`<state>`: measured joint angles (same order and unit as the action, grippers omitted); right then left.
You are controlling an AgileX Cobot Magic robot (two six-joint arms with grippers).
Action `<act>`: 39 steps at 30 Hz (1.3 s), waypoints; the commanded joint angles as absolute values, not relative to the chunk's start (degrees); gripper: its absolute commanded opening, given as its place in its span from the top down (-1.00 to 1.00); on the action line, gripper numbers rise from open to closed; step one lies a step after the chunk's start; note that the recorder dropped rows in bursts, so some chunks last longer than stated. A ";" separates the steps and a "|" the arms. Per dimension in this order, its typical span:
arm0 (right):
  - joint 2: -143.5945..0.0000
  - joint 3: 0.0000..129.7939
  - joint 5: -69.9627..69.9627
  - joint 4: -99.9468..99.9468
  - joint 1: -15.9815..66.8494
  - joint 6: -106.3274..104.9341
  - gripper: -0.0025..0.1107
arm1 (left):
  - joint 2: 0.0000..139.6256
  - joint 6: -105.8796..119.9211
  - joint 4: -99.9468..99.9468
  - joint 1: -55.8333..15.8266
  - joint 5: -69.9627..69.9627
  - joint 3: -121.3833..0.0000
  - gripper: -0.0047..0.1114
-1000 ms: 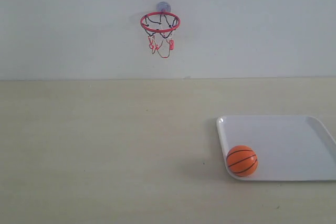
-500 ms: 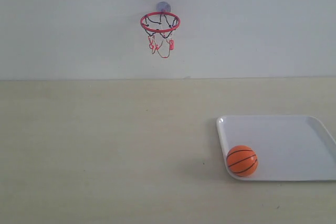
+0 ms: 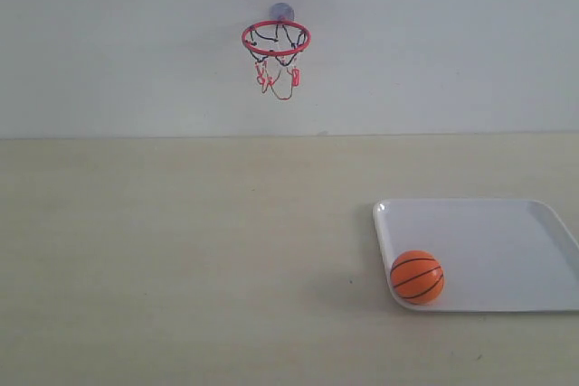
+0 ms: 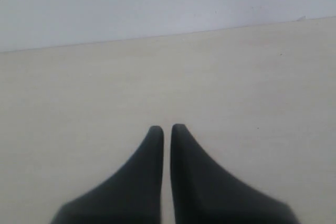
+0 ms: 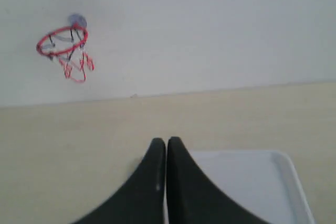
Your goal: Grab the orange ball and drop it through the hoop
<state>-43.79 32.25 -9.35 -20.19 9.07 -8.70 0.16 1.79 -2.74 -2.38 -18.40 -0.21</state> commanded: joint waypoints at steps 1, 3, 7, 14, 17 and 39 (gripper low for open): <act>-54.80 41.35 -27.46 -20.47 9.17 -12.58 0.96 | 0.00 1.81 -2.89 -2.41 -18.03 0.00 0.85; -59.52 46.08 -33.42 -20.47 9.17 -15.30 0.96 | 0.00 1.81 -2.89 -2.41 -18.03 0.00 0.85; -71.16 55.90 -43.59 -20.47 9.17 -17.26 0.96 | 0.00 1.81 -2.89 -2.41 -18.03 0.00 0.85; -87.17 68.28 -55.88 -22.00 9.28 -17.78 0.96 | 0.00 1.81 -2.89 -2.41 -18.03 0.00 0.85; -92.75 70.70 -55.52 -23.92 9.24 -19.24 0.82 | 0.00 1.81 -2.89 -2.41 -18.03 0.00 0.85; -104.74 73.73 -51.15 1.24 24.56 -2.80 -0.24 | 0.00 1.81 -2.89 -2.41 -18.03 0.00 0.85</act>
<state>-103.93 73.47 -51.11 0.97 24.51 -3.35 0.16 1.79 -2.74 -2.38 -18.40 -0.21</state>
